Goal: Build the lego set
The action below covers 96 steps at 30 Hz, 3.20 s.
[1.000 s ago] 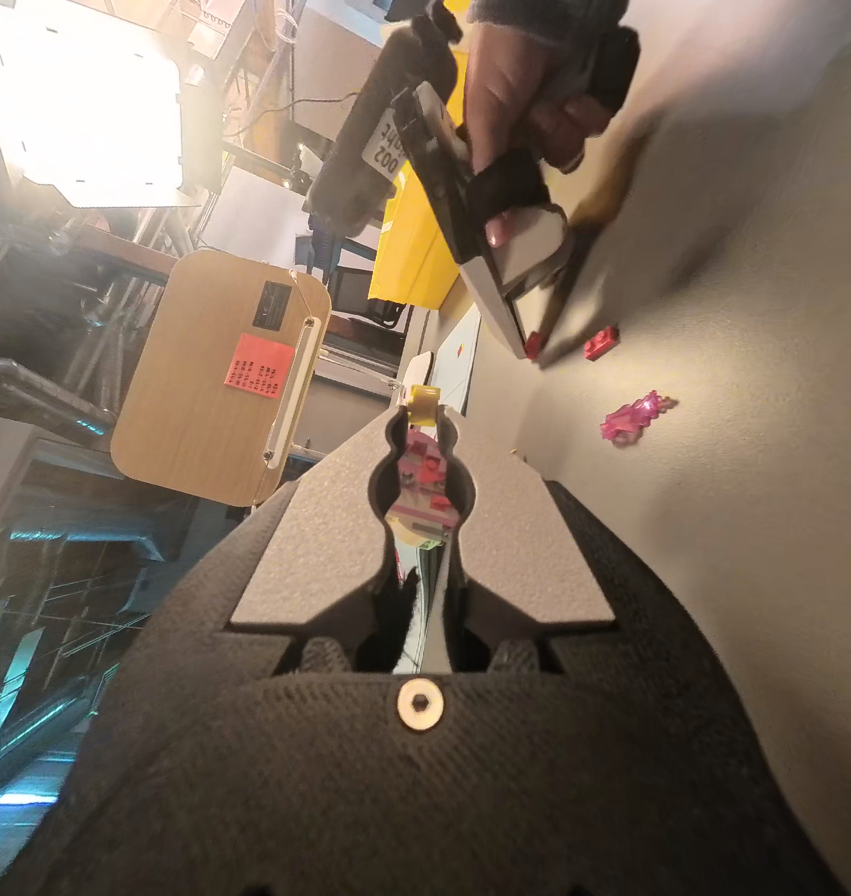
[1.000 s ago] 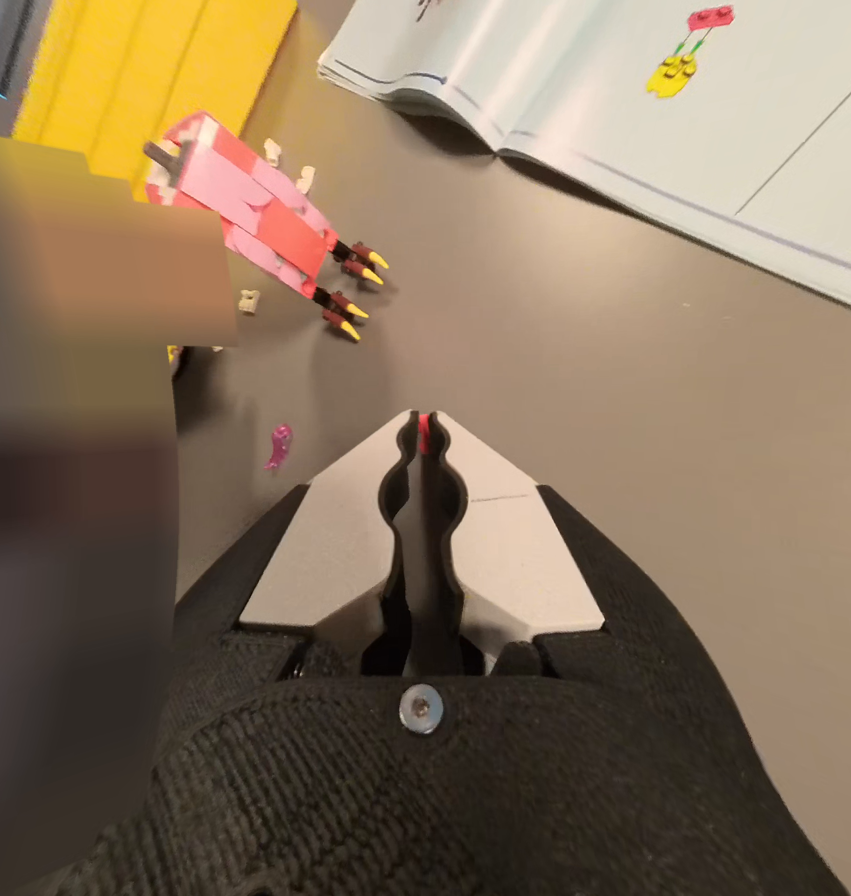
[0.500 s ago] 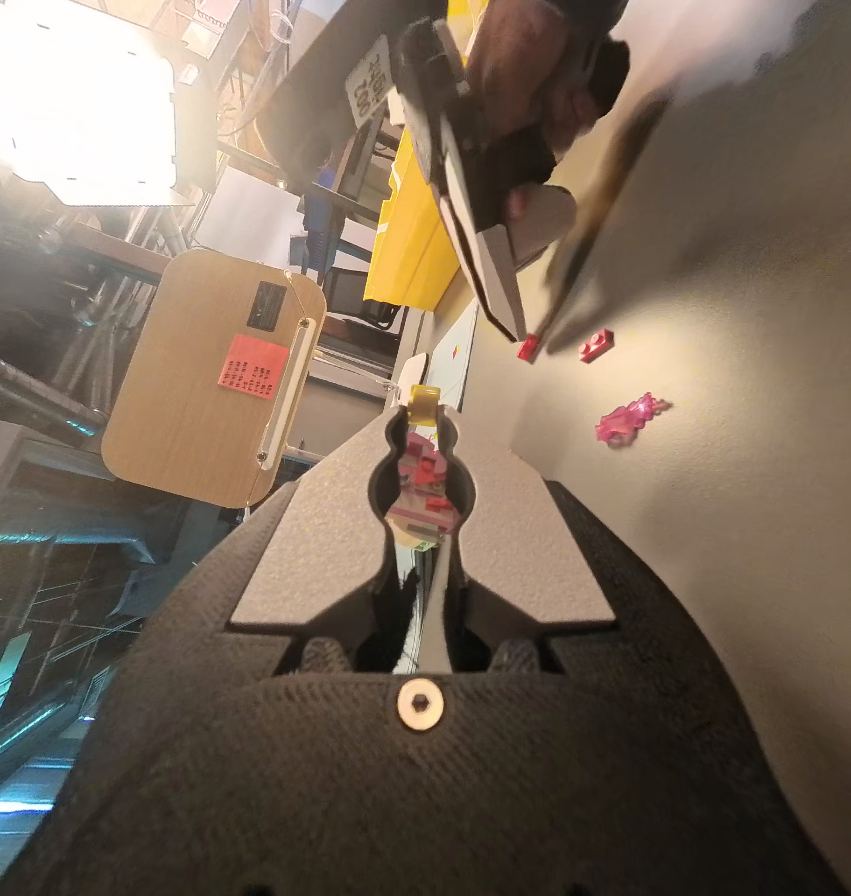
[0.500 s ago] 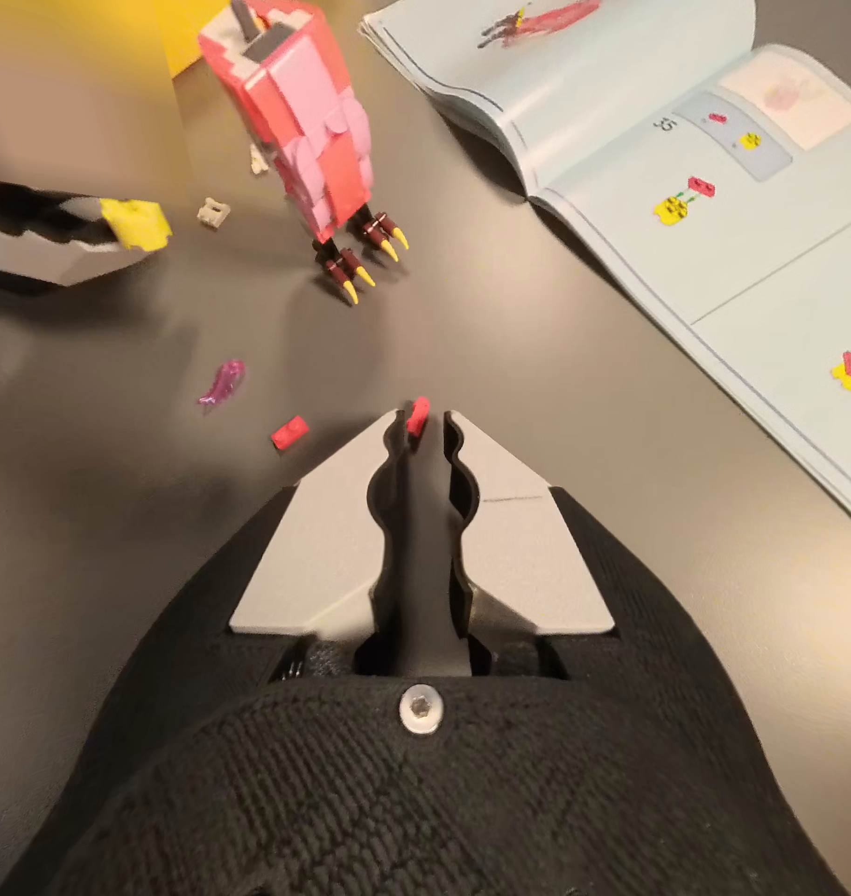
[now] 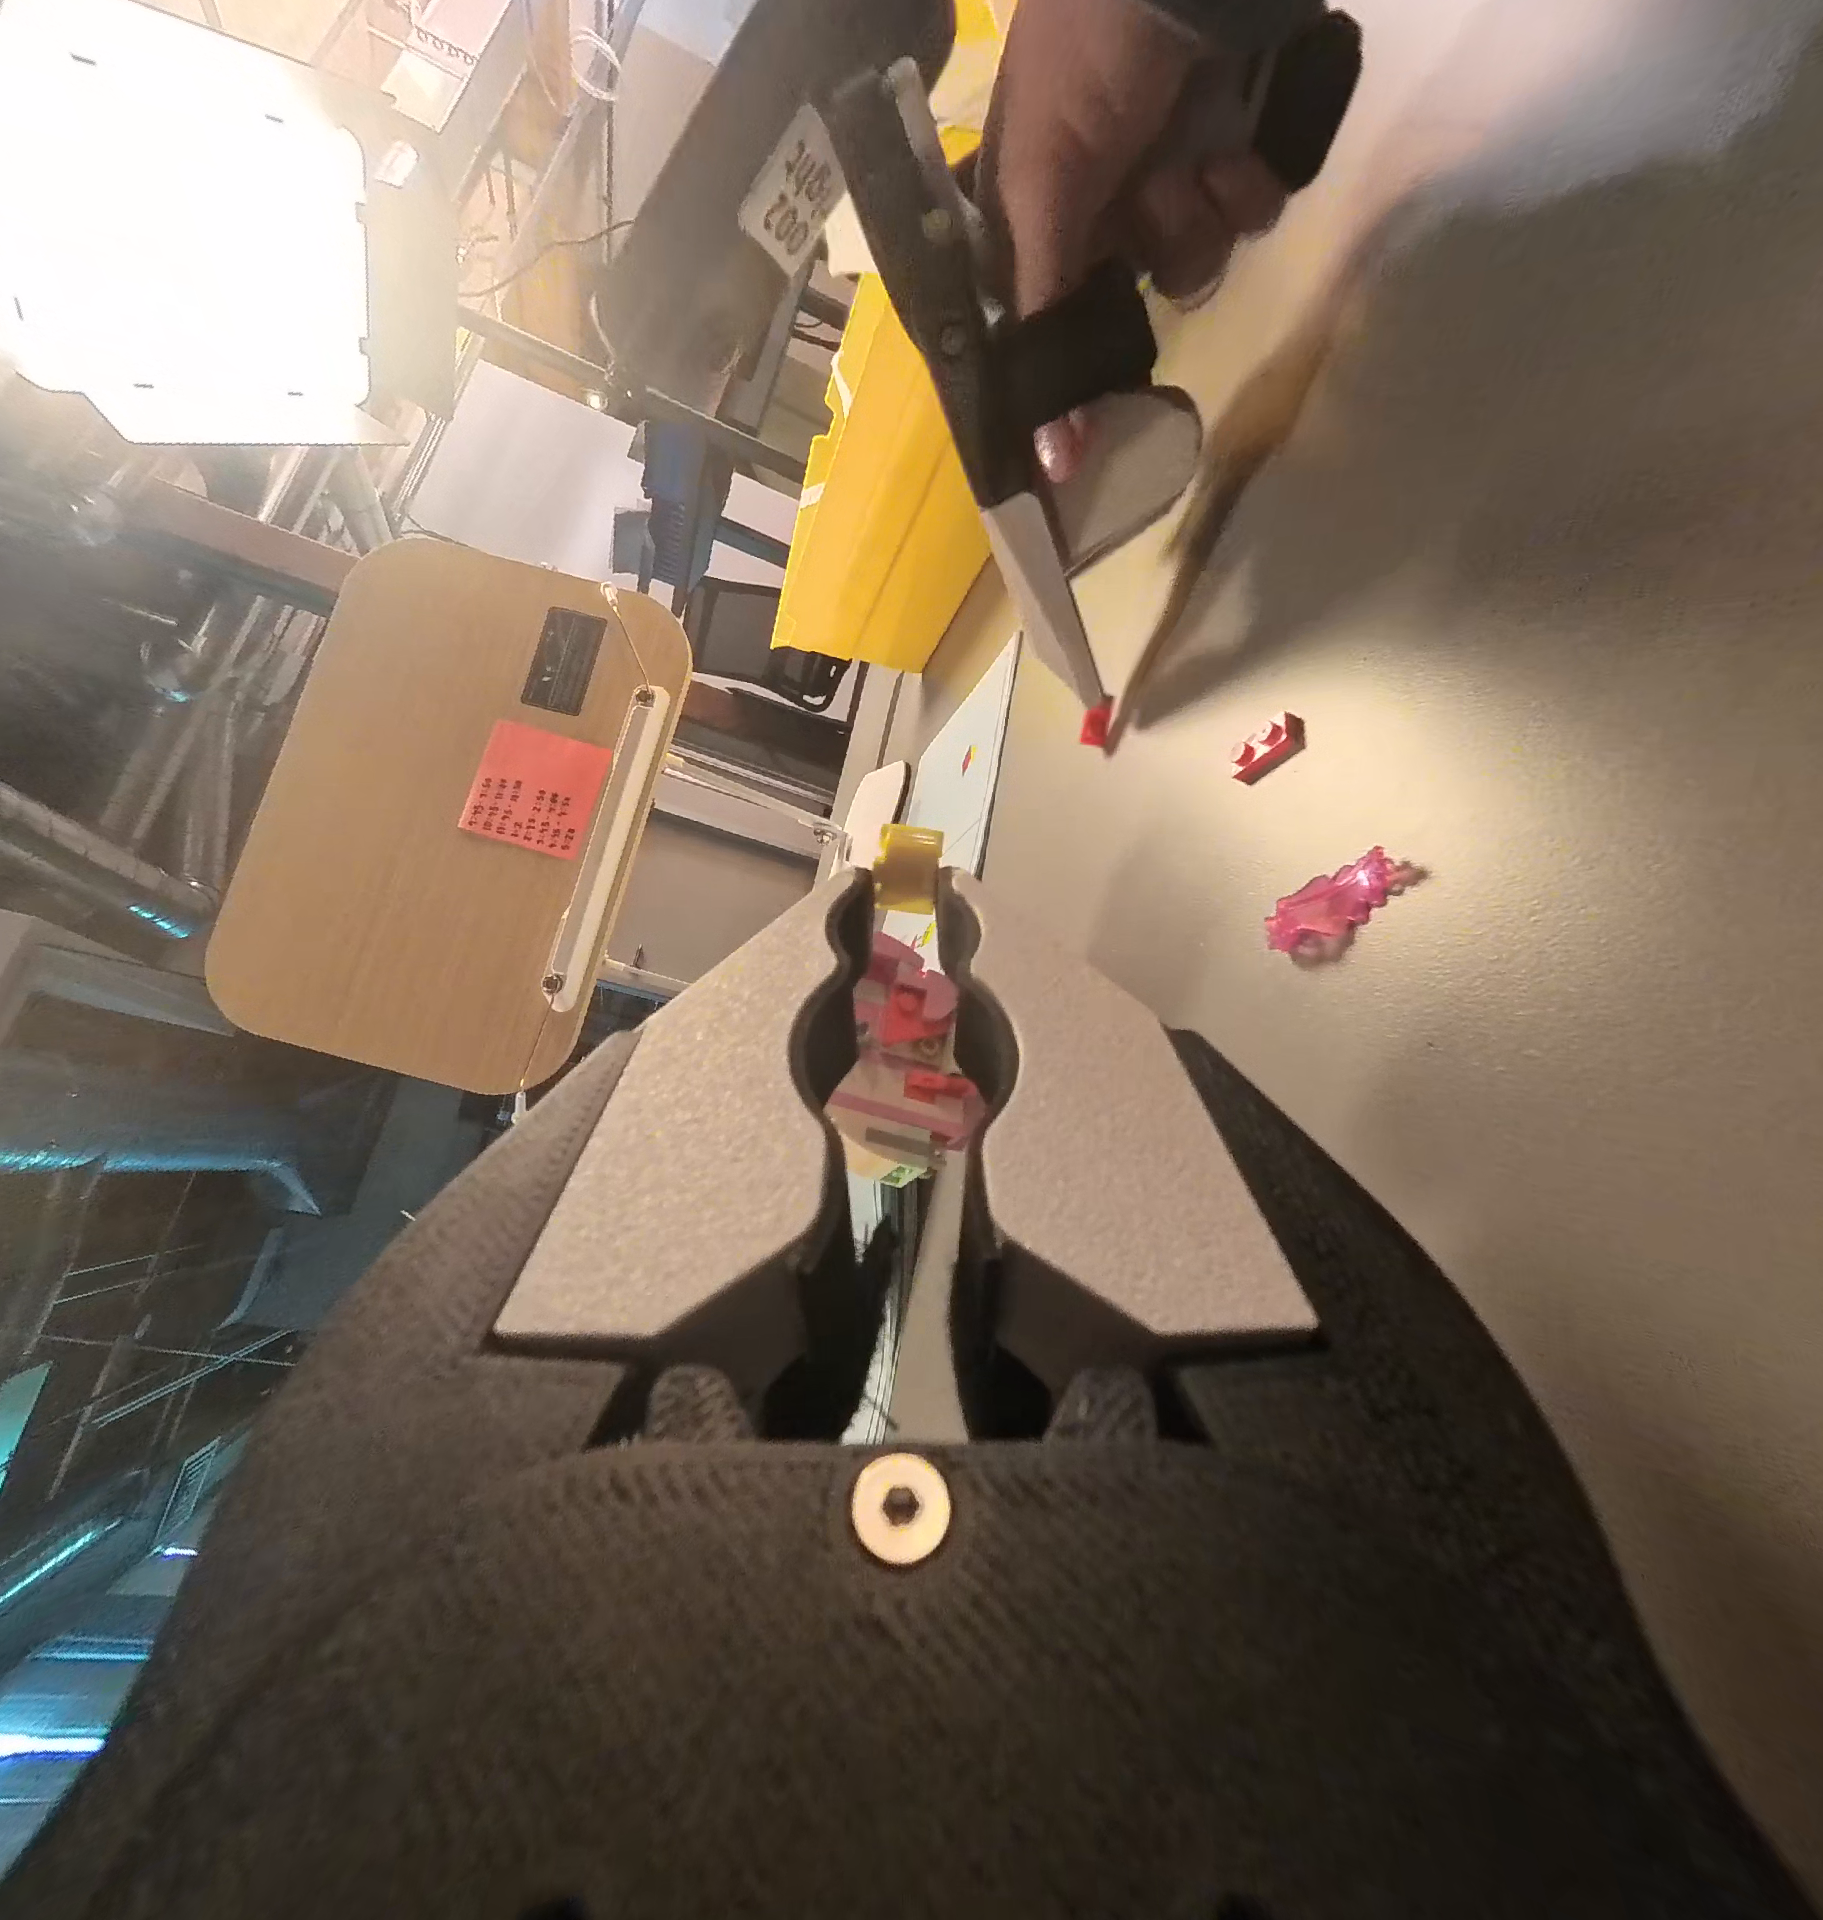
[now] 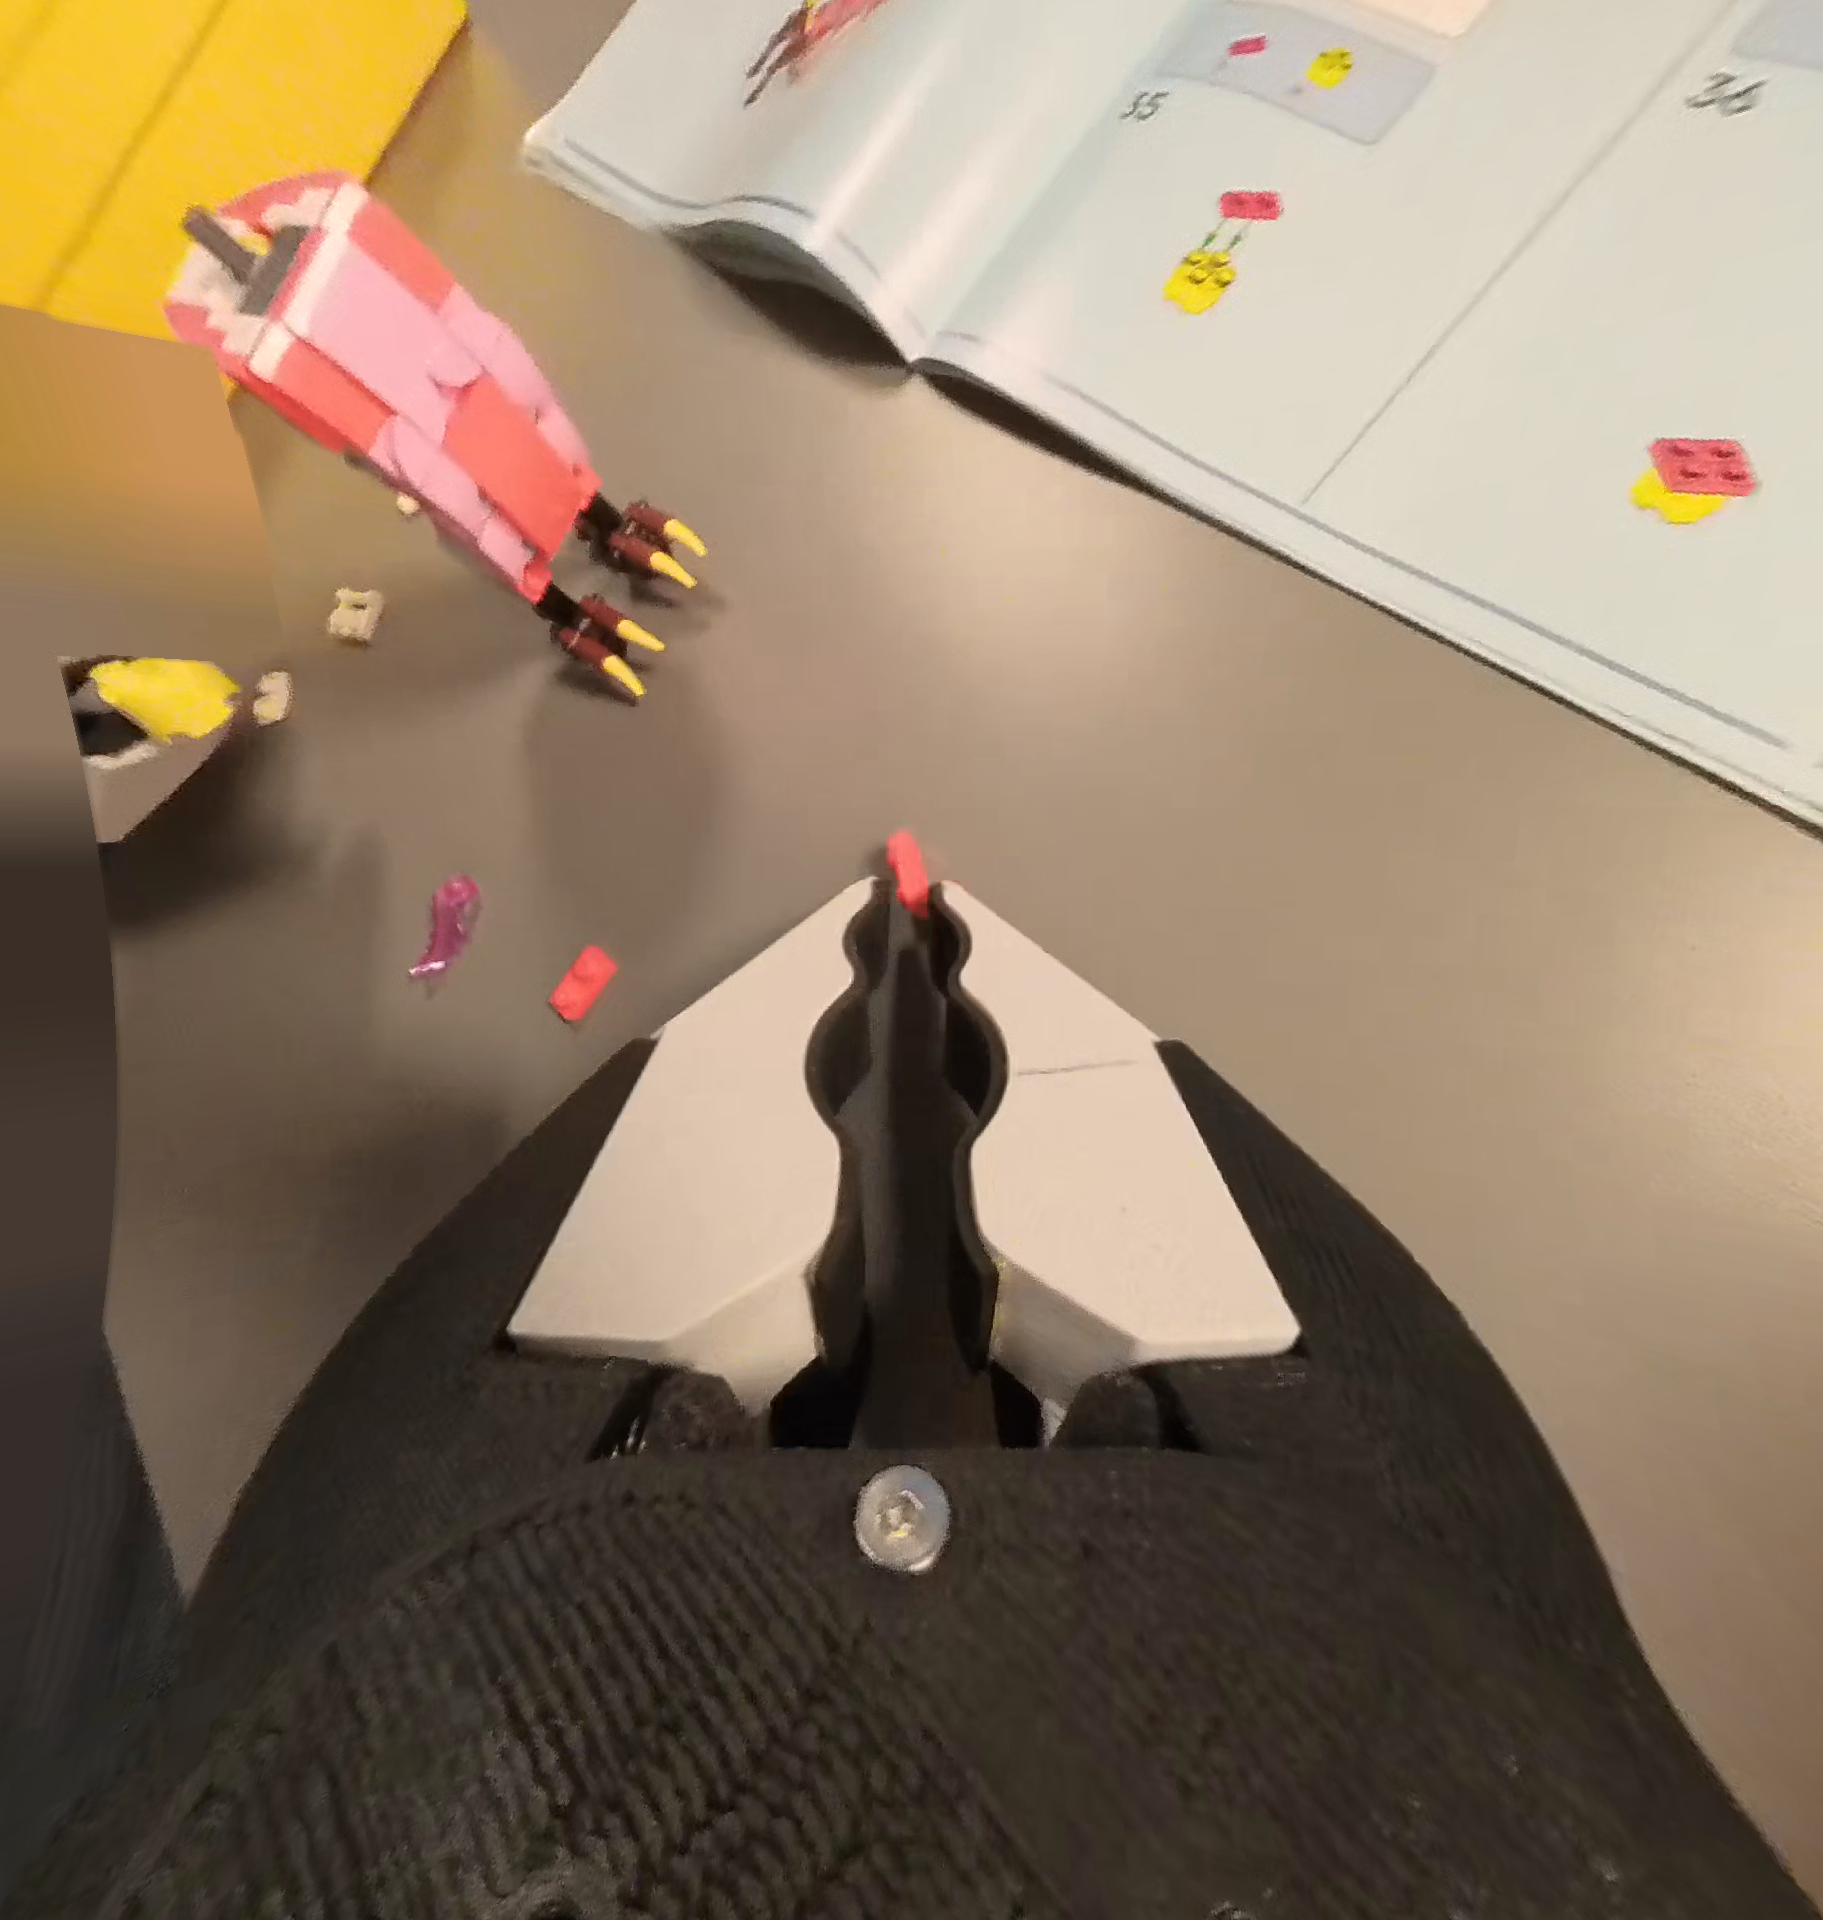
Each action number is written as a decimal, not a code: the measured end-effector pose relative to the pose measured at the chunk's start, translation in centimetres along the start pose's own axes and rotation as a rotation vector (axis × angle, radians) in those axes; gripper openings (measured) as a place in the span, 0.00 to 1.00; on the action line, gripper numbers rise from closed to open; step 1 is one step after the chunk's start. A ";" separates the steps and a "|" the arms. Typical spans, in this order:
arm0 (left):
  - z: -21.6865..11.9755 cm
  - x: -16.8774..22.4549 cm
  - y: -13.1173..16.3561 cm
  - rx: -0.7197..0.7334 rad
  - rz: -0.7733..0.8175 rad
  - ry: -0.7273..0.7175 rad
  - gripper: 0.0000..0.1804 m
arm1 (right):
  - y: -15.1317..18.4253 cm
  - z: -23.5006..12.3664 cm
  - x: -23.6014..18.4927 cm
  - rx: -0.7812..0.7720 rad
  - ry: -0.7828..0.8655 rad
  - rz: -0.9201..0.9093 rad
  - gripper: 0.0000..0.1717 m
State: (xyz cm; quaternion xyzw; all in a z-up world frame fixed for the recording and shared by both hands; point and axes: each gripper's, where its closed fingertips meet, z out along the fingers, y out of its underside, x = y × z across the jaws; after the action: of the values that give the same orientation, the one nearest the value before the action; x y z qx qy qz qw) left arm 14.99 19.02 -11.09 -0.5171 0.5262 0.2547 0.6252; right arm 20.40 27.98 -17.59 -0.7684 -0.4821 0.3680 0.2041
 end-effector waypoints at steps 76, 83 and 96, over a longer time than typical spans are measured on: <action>-1.1 -0.7 -2.3 0.144 0.162 -0.089 0.05 | -3.5 -2.1 -15.3 0.056 -0.545 -0.679 0.08; -1.2 -0.8 -2.6 0.148 0.190 -0.116 0.05 | -3.4 -2.1 -14.9 -0.053 -0.504 -0.692 0.08; -1.7 -1.4 -3.2 0.163 0.211 -0.162 0.05 | -3.4 -2.5 -15.6 -0.194 -0.436 -0.813 0.08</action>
State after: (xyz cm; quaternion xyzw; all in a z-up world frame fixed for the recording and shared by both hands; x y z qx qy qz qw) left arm 16.64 16.69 -8.49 -0.3842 0.5441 0.3164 0.6754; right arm 16.18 15.73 -7.95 -0.4375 -0.8077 0.3645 0.1528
